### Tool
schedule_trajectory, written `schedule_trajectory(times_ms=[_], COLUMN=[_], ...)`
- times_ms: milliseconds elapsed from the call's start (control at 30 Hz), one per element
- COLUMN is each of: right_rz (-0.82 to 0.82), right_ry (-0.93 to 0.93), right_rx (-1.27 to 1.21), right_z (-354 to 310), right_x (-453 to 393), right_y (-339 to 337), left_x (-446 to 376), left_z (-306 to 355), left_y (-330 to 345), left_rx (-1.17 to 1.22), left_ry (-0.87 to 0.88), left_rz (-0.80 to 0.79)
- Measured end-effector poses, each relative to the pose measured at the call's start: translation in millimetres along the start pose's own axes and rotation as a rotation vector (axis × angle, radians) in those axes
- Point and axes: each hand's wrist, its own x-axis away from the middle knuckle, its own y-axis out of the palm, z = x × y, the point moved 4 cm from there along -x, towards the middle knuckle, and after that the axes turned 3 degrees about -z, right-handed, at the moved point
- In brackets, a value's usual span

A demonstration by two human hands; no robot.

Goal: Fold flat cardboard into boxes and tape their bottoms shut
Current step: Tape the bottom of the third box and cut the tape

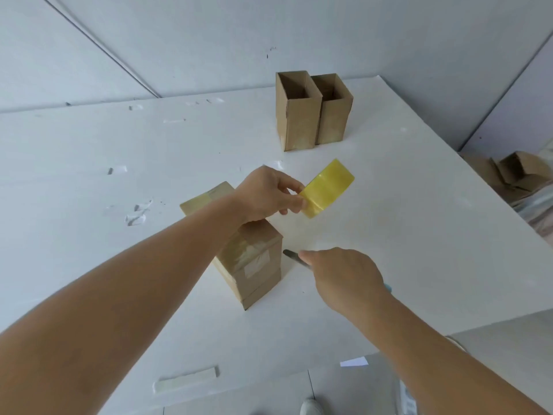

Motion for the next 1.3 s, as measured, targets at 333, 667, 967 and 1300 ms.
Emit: schedule_trajectory(times_ms=[333, 667, 967, 1300], right_rz=[0.072, 0.132, 0.242, 0.241], right_ry=[0.136, 0.376, 0.477, 0.482], right_rx=[-0.393, -2.064, -2.156, -2.099], right_z=[22, -33, -42, -44], right_x=[-25, -43, -44, -43], right_y=[59, 24, 27, 29], left_x=[0, 0, 2, 33], left_z=[2, -1, -1, -1], left_y=[2, 1, -1, -29], left_rx=[0.004, 0.003, 0.130, 0.411], left_ry=[-0.055, -0.080, -0.051, 0.071], left_rz=[-0.013, 0.040, 0.160, 0.393])
